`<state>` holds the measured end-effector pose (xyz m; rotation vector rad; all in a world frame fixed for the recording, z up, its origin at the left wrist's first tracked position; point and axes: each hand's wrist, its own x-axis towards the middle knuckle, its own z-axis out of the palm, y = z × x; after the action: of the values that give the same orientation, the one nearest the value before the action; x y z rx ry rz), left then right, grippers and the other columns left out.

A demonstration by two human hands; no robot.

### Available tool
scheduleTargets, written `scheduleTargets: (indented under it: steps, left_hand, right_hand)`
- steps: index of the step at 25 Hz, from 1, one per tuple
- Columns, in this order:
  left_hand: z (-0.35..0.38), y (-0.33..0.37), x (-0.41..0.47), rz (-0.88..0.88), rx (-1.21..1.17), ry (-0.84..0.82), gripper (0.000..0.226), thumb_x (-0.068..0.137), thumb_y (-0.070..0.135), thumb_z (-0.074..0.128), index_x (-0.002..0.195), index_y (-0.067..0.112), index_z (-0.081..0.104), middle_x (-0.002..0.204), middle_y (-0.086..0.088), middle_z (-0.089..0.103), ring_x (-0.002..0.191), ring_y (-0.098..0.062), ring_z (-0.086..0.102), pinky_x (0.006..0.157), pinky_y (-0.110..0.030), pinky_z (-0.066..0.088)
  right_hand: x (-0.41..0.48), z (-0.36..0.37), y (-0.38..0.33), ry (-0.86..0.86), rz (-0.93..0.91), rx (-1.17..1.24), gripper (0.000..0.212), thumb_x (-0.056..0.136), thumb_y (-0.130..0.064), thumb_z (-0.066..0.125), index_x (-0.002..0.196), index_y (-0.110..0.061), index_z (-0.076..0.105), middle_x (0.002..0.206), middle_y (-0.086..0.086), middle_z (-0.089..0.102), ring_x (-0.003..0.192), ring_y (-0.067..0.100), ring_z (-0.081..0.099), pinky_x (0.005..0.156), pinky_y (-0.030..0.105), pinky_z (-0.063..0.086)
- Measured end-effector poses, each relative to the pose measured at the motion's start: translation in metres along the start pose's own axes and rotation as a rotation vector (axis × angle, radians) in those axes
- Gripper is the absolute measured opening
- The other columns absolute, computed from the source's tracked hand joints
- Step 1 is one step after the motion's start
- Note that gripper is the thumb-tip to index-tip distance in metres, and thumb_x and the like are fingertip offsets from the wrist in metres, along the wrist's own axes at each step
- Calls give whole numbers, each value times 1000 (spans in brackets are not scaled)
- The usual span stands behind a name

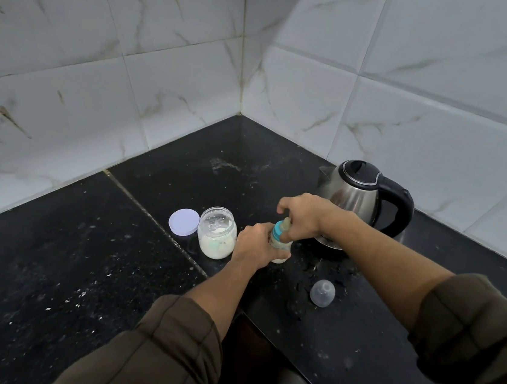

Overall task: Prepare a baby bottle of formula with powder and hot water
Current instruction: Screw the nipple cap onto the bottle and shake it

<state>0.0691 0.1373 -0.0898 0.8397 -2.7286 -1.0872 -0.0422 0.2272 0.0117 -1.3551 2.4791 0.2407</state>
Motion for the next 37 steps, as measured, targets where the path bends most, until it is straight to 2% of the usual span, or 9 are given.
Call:
scheduleTargets:
  steps: [3, 7, 11, 15, 19, 23, 29, 34, 37]
  left_hand:
    - [0, 0, -1, 2, -4, 0, 49, 68, 44, 88, 110, 26, 71, 95, 8, 74, 93, -14, 67, 85, -35, 55]
    - [1, 0, -2, 4, -16, 11, 49, 68, 43, 88, 113, 28, 72, 97, 8, 74, 96, -14, 67, 87, -35, 55]
    - [0, 0, -1, -12, -6, -10, 45, 69, 43, 87, 107, 25, 70, 94, 7, 73, 94, -17, 67, 86, -38, 55]
    - [0, 1, 0, -5, 0, -18, 50, 69, 44, 88, 111, 25, 70, 97, 7, 74, 95, -14, 67, 89, -37, 55]
    - [0, 1, -1, -3, -1, -6, 50, 67, 44, 88, 111, 26, 71, 96, 8, 75, 96, -16, 68, 89, -37, 55]
    - [-1, 1, 0, -11, -1, -22, 54, 71, 43, 88, 117, 25, 68, 103, 6, 75, 99, -14, 67, 92, -34, 53]
    - [1, 1, 0, -5, 13, 0, 50, 68, 44, 88, 112, 27, 71, 98, 7, 75, 97, -15, 68, 87, -33, 54]
    - [0, 0, 1, -8, 2, -22, 51, 68, 43, 89, 112, 25, 71, 99, 6, 75, 98, -16, 68, 90, -37, 55]
    - [2, 0, 1, 2, -1, -6, 50, 67, 44, 88, 111, 27, 71, 97, 7, 76, 96, -15, 69, 88, -36, 55]
  right_hand:
    - [-2, 1, -3, -1, -9, -40, 43, 79, -48, 76, 114, -25, 67, 103, -2, 69, 91, 21, 64, 78, 36, 58]
    - [0, 8, -2, 85, 108, -105, 59, 85, -78, 55, 77, -20, 55, 77, -2, 58, 76, 21, 61, 63, 34, 49]
    - [0, 7, 0, 6, 11, 6, 70, 73, -67, 73, 129, -28, 56, 112, -3, 68, 101, 23, 66, 82, 40, 58]
    - [-3, 7, -2, 41, -17, -55, 40, 79, -48, 75, 113, -29, 67, 103, -3, 69, 93, 20, 65, 75, 37, 58]
    - [3, 6, -4, 78, 42, -88, 53, 77, -66, 73, 106, -22, 72, 94, -3, 70, 87, 19, 66, 68, 34, 55]
    - [7, 7, -2, -4, -55, -57, 48, 78, -49, 80, 120, -30, 66, 111, -4, 70, 96, 17, 65, 81, 37, 59]
    - [10, 16, -11, 116, 95, -47, 49, 74, -57, 79, 103, -18, 70, 78, -4, 58, 78, 21, 64, 62, 32, 51]
    - [7, 8, -4, 1, -65, -105, 51, 84, -52, 76, 126, -26, 64, 102, -3, 65, 93, 18, 64, 74, 32, 55]
    - [6, 7, -6, 24, -83, -166, 44, 85, -48, 74, 121, -24, 66, 100, -2, 65, 89, 18, 65, 73, 33, 57]
